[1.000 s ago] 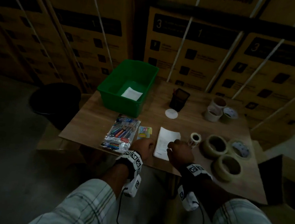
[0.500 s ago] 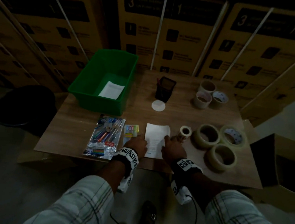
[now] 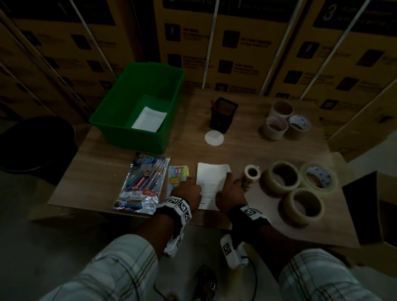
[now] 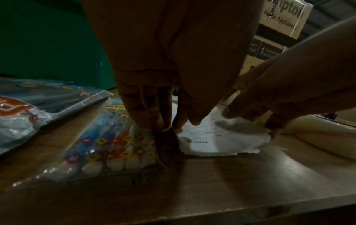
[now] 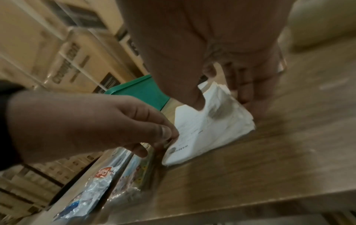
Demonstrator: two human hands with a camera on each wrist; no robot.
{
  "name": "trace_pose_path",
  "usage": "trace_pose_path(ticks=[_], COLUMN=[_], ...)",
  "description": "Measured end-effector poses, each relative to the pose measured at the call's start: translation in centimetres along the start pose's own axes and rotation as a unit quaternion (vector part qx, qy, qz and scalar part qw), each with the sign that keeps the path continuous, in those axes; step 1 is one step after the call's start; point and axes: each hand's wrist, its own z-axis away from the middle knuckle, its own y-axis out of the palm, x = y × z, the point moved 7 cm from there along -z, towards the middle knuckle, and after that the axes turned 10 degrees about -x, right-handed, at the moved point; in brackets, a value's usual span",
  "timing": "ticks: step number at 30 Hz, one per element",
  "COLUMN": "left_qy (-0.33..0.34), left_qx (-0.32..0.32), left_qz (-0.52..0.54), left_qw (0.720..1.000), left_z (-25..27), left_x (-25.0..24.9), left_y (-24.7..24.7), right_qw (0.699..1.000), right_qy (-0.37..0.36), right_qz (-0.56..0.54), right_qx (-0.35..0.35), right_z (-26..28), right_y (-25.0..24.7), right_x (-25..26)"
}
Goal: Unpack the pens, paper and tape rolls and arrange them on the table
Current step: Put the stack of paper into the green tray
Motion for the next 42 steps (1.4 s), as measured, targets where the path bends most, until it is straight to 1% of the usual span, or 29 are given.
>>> trace_pose_path(ticks=[2, 3, 5, 6, 8, 10, 11, 14, 17, 19, 20, 22, 23, 25, 27, 30, 31, 33, 36, 39, 40, 42], left_qy=[0.001, 0.001, 0.007, 0.011, 0.017, 0.019, 0.02, 0.033, 0.031, 0.003, -0.018, -0.059, -0.075, -0.09, -0.088, -0.103, -0.11, -0.127, -0.146, -0.129, -0.121, -0.126], left_qx=[-0.001, -0.002, -0.005, -0.006, -0.002, 0.01, 0.018, 0.03, 0.02, 0.002, -0.01, -0.031, -0.038, -0.039, -0.035, -0.032, -0.036, -0.05, -0.073, -0.112, -0.126, -0.146], left_qz=[-0.003, -0.006, -0.012, -0.016, -0.021, -0.024, -0.022, -0.02, -0.016, 0.023, 0.06, 0.135, 0.157, 0.158, 0.136, 0.156, 0.173, 0.205, 0.205, 0.205, 0.207, 0.199], left_qw=[1.0, 1.0, 1.0, 1.0, 1.0, 0.999, 0.999, 0.999, 0.999, 1.0, 0.998, 0.989, 0.984, 0.983, 0.986, 0.982, 0.978, 0.969, 0.965, 0.964, 0.963, 0.961], left_z=[0.1, 0.1, 0.4, 0.5, 0.6, 0.6, 0.6, 0.3, -0.2, -0.7, -0.9, -1.1, -1.0, -0.8, -0.6, -0.5, -0.5, -0.5, -0.3, -0.3, -0.3, -0.5], left_x=[-0.1, -0.1, -0.2, -0.2, -0.3, -0.3, -0.3, -0.1, 0.1, 0.4, 0.6, 1.2, 1.5, 1.5, 1.2, 0.9, 1.0, 1.2, 1.6, 1.6, 1.6, 2.1], left_y=[0.0, 0.0, 0.0, 0.0, 0.0, 0.1, 0.1, -0.3, -1.5, -2.6, -3.3, -4.3, -4.7, -5.0, -5.1, -5.4, -5.5, -5.8, -6.9, -9.1, -10.1, -12.2], right_qw=[0.998, 0.997, 0.993, 0.991, 0.986, 0.986, 0.987, 0.99, 0.99, 0.99, 0.989, 0.986, 0.983, 0.977, 0.975, 0.971, 0.968, 0.958, 0.932, 0.914, 0.911, 0.911], right_qy=[0.035, 0.036, 0.007, 0.006, 0.056, 0.088, 0.091, 0.063, 0.049, 0.036, 0.029, 0.018, 0.014, 0.019, 0.022, 0.007, 0.001, 0.004, 0.023, 0.012, 0.008, -0.002], right_qz=[-0.045, -0.064, -0.086, -0.097, -0.14, -0.138, -0.134, -0.129, -0.133, -0.135, -0.141, -0.162, -0.177, -0.204, -0.218, -0.236, -0.247, -0.284, -0.362, -0.405, -0.411, -0.41], right_qx=[0.003, -0.017, -0.079, -0.092, -0.069, -0.015, -0.004, 0.007, 0.005, -0.005, -0.017, -0.038, -0.045, -0.05, -0.044, -0.048, -0.051, -0.036, -0.027, -0.039, -0.038, -0.036], right_z=[0.2, 0.2, 0.2, 0.1, 0.1, -0.1, -0.1, -0.3, -0.8, -1.1, -1.2, -1.5, -1.6, -1.8, -1.8, -1.8, -1.9, -1.8, -1.9, -2.8, -3.1, -3.9], right_y=[-0.2, -0.4, -1.2, -1.4, -1.8, -1.3, -1.4, -2.1, -2.7, -3.3, -3.8, -4.5, -4.9, -5.3, -5.4, -5.1, -5.0, -5.2, -5.4, -5.9, -6.1, -6.6], right_x=[-0.1, 0.0, 0.8, 0.8, 0.5, 0.2, 0.0, 0.5, 0.5, 0.5, 0.6, 0.7, 0.7, 0.4, 0.2, 0.0, 0.1, 0.7, 1.7, 3.1, 3.7, 5.1])
